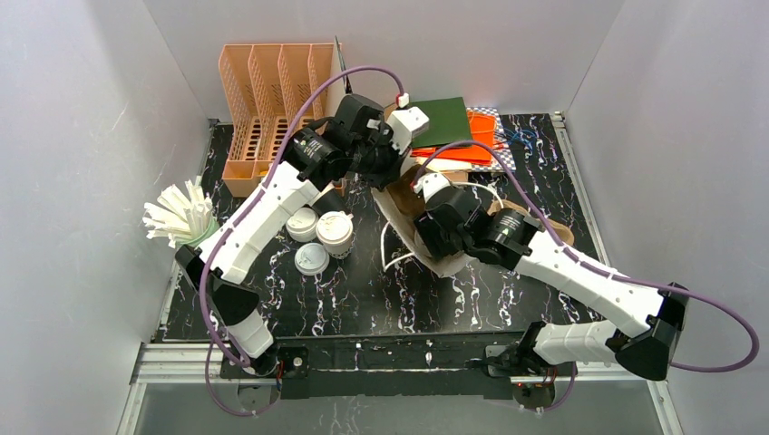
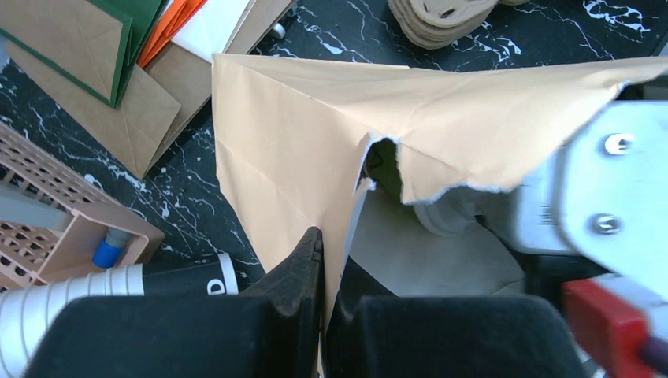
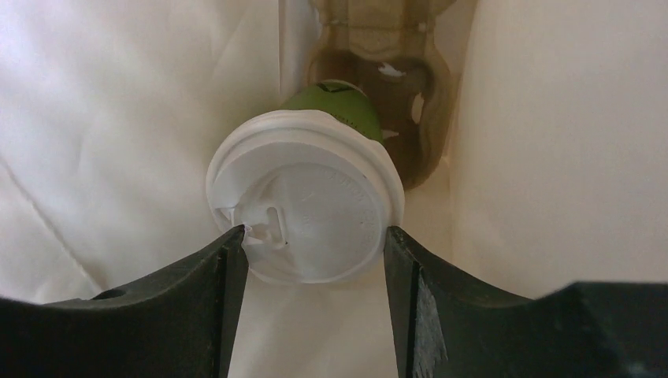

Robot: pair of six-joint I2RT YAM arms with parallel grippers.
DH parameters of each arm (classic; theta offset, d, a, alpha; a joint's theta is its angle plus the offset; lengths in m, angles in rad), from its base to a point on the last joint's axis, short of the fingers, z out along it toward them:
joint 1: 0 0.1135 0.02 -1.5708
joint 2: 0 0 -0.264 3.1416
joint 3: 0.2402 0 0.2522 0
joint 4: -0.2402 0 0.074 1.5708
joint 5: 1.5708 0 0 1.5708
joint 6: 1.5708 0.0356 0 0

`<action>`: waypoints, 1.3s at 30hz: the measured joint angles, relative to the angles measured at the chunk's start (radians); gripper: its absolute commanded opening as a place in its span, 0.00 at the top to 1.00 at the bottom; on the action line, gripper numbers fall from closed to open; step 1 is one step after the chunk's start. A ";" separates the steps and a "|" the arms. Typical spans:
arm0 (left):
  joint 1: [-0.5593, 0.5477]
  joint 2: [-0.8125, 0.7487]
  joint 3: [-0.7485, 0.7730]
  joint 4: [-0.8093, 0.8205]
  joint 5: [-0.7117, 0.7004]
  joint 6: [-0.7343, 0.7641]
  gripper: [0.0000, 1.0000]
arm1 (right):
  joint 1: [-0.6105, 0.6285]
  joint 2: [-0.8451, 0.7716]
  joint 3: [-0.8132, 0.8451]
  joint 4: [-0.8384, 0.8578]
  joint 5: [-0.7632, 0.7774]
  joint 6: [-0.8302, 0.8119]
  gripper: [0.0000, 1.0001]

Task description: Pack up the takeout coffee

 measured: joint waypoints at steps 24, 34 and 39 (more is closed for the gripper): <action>-0.052 0.070 0.079 -0.103 -0.036 0.068 1.00 | 0.001 0.080 0.143 -0.078 0.117 -0.101 0.99; -0.054 0.071 0.079 -0.101 -0.037 0.060 1.00 | 0.000 0.063 0.095 -0.059 0.100 -0.112 0.98; -0.055 0.071 0.079 -0.100 -0.036 0.049 1.00 | 0.000 0.063 0.083 -0.054 0.062 -0.100 0.97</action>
